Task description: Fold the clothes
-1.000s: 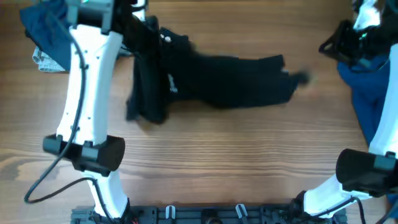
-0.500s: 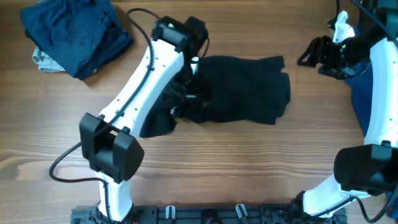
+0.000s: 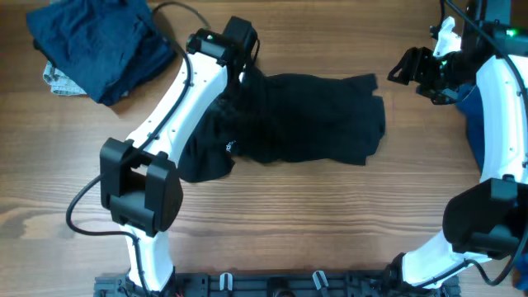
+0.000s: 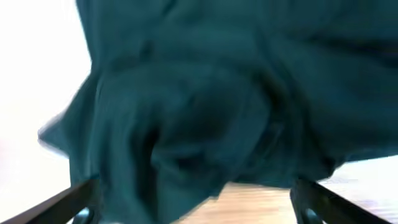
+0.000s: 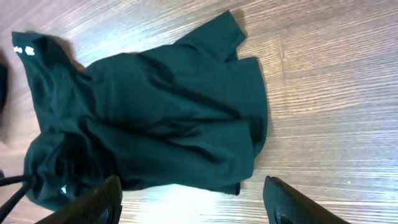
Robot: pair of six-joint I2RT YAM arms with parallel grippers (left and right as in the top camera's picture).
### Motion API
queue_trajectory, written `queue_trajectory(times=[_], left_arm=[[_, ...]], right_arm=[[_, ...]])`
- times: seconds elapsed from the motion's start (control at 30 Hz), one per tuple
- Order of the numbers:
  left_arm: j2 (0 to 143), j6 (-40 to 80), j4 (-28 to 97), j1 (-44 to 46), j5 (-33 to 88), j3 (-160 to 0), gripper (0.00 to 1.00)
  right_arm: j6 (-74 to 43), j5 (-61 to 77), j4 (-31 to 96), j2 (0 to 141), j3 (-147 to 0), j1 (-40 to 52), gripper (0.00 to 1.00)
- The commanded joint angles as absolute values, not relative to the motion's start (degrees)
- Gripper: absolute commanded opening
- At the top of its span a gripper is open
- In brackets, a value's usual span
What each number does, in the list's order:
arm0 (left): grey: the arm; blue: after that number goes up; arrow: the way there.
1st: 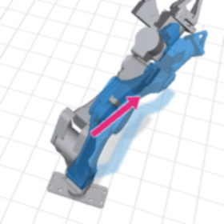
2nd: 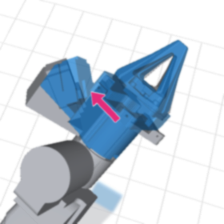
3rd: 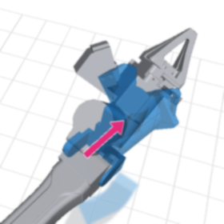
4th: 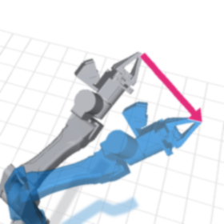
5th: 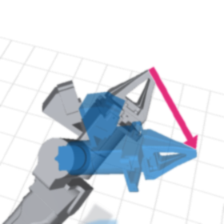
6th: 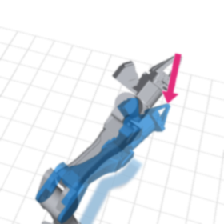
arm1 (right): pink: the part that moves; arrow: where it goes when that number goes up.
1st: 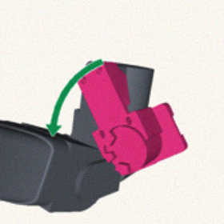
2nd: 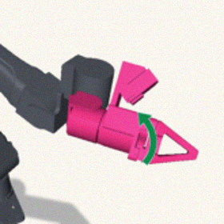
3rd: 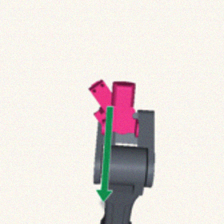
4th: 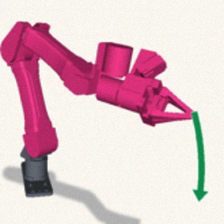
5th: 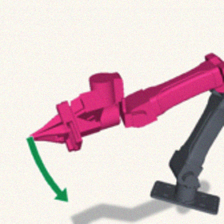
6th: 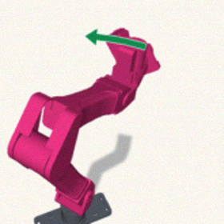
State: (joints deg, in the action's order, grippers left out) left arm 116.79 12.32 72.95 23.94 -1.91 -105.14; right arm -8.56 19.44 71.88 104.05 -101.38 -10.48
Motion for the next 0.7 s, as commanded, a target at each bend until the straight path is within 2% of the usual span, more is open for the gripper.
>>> queue_trajectory(times=[0.0,0.1,0.33,0.47,0.53,0.6,0.67], left_arm=[[117.82,2.07,70.72,24.64,-2.96,-104.92,0.92],[120.73,2.13,70.72,24.69,-5.19,-104.92,0.88],[125.69,2.61,71.57,26.57,-8.19,-104.88,0.88],[125.71,3.46,72.18,26.89,-9.98,-104.88,0.77],[125.71,3.44,72.66,26.89,-10.0,-104.88,0.62],[125.69,3.46,73.43,26.98,-10.17,-104.88,0.38],[125.69,4.03,74.52,27.31,-10.15,-104.88,0.2]], right_arm=[[-9.37,19.73,71.66,104.71,-100.79,-10.28,0.73],[-9.37,19.75,71.53,104.71,-100.79,-10.28,0.73],[-9.08,19.7,71.57,104.71,-100.77,-10.28,0.74],[-9.02,19.31,71.57,104.71,-100.77,-10.28,0.73],[-9.02,19.31,71.57,104.71,-100.77,-10.28,0.74],[-8.99,19.31,71.55,104.71,-100.77,-10.28,0.73],[-9.02,19.31,71.55,104.71,-100.77,-10.28,0.74]])
